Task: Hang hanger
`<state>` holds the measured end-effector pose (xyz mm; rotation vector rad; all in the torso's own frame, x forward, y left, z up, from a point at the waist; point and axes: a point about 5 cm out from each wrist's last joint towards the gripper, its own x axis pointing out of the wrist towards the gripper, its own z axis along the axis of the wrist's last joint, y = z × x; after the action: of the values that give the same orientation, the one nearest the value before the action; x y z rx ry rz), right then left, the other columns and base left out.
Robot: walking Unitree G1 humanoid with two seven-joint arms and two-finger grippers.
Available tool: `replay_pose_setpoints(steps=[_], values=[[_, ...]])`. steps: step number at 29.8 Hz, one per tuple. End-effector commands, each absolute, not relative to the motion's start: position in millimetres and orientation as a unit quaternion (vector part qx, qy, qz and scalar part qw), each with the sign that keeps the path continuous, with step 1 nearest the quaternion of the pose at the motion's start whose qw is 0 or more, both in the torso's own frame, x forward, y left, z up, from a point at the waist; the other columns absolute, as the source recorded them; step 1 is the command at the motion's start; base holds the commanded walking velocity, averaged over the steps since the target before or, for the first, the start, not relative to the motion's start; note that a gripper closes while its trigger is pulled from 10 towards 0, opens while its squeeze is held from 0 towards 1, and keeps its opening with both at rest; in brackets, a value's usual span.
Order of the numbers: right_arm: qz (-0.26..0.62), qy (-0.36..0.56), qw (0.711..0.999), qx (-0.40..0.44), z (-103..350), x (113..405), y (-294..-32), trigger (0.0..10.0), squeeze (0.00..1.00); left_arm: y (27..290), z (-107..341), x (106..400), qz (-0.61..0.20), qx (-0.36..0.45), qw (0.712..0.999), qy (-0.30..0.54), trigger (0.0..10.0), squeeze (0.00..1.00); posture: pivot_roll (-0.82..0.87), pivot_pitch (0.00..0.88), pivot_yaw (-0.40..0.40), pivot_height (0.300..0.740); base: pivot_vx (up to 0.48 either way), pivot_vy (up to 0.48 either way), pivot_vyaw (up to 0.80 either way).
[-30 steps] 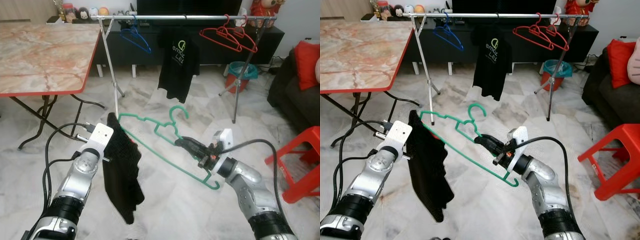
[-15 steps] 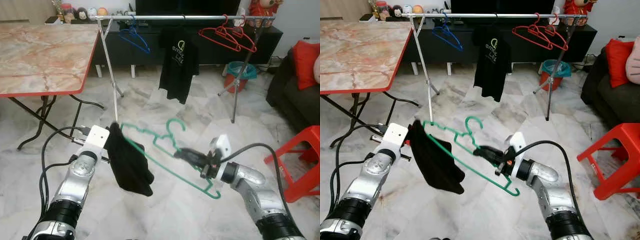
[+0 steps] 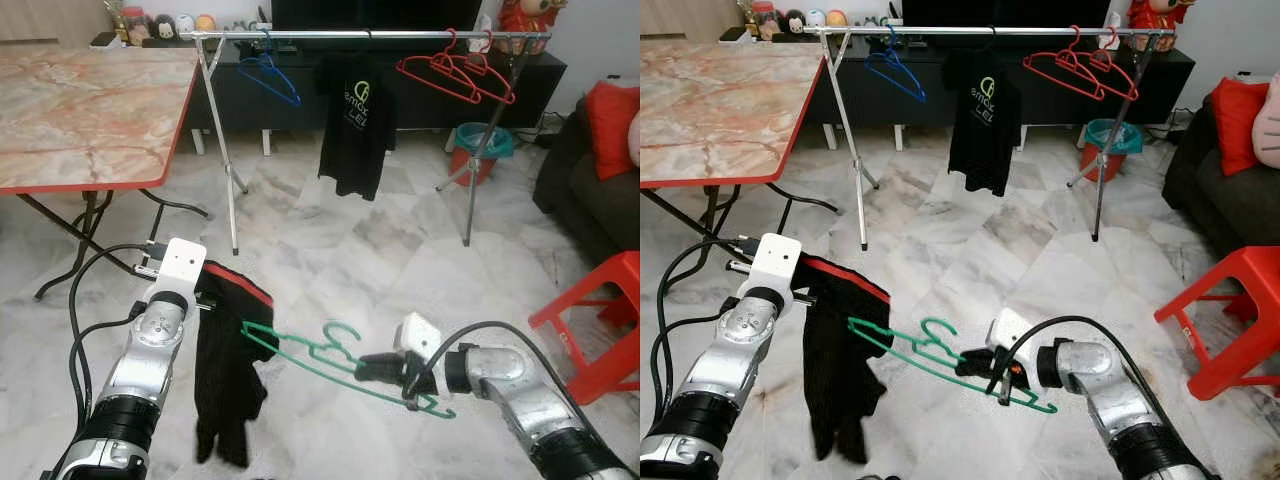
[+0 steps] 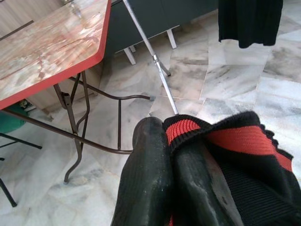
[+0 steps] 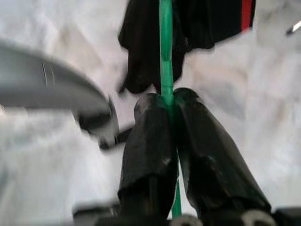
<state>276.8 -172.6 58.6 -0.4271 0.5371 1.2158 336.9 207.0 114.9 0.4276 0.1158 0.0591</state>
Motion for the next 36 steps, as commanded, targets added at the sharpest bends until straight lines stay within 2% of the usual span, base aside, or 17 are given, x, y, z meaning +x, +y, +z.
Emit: replay_pose_setpoints(steps=[1,5,12,16,18,20,25,28,29,32,36], values=[[0.555,0.277,0.747,-0.239,56.4,276.8,-182.3,10.0,0.00,213.6,133.9,339.6,0.053,0.221,0.974,0.013,10.0,0.00,0.03,0.000,-0.020,0.740,0.000,0.000,0.00],[0.530,0.258,0.760,-0.274,75.4,287.7,-195.5,10.0,0.00,216.2,127.5,337.0,0.053,0.232,0.971,0.023,10.0,0.00,0.03,0.000,-0.016,0.740,0.000,0.000,0.00],[0.511,0.233,0.760,-0.325,95.5,294.9,-205.2,10.0,0.00,214.6,113.9,334.9,0.035,0.247,0.967,0.050,10.0,0.00,0.01,0.000,-0.006,0.740,0.000,0.000,0.00],[0.477,0.185,0.797,-0.322,105.4,308.4,-198.2,10.0,0.00,207.9,108.7,335.5,0.015,0.243,0.968,0.059,10.0,0.00,0.01,0.000,-0.004,0.740,0.000,0.000,0.00],[0.467,0.193,0.808,-0.302,105.9,311.9,-196.6,10.0,0.00,204.3,107.4,336.0,0.002,0.244,0.968,0.062,10.0,0.00,0.01,0.000,-0.002,0.740,0.000,0.000,0.00],[0.512,0.221,0.759,-0.338,97.7,302.6,-194.0,10.0,0.00,202.5,105.6,337.0,-0.005,0.247,0.967,0.068,10.0,0.00,0.01,0.000,0.005,0.740,0.000,0.000,0.00],[0.510,0.270,0.696,-0.427,86.4,304.7,-198.7,10.0,0.00,195.8,111.5,340.3,-0.034,0.240,0.968,0.062,10.0,0.00,0.01,0.000,0.011,0.740,0.000,0.000,0.00],[0.518,0.276,0.687,-0.429,84.7,303.8,-195.7,10.0,0.00,192.2,113.2,340.1,-0.050,0.235,0.969,0.057,10.0,0.00,0.01,0.000,0.017,0.740,0.000,0.000,0.00],[0.522,0.279,0.671,-0.446,79.6,303.8,-189.7,10.0,0.00,182.9,113.4,338.2,-0.090,0.238,0.966,0.052,10.0,0.00,0.01,0.000,0.021,0.740,0.000,0.000,0.00],[0.511,0.289,0.653,-0.478,72.9,306.0,-187.2,10.0,0.00,171.4,114.3,336.4,-0.133,0.232,0.963,0.044,10.0,0.00,0.01,0.000,0.022,0.740,0.000,0.000,0.00],[0.481,0.297,0.648,-0.510,67.0,311.0,-187.0,10.0,0.00,163.8,115.9,335.1,-0.161,0.226,0.960,0.041,10.0,0.00,0.02,0.000,0.022,0.740,0.000,0.000,0.00]])
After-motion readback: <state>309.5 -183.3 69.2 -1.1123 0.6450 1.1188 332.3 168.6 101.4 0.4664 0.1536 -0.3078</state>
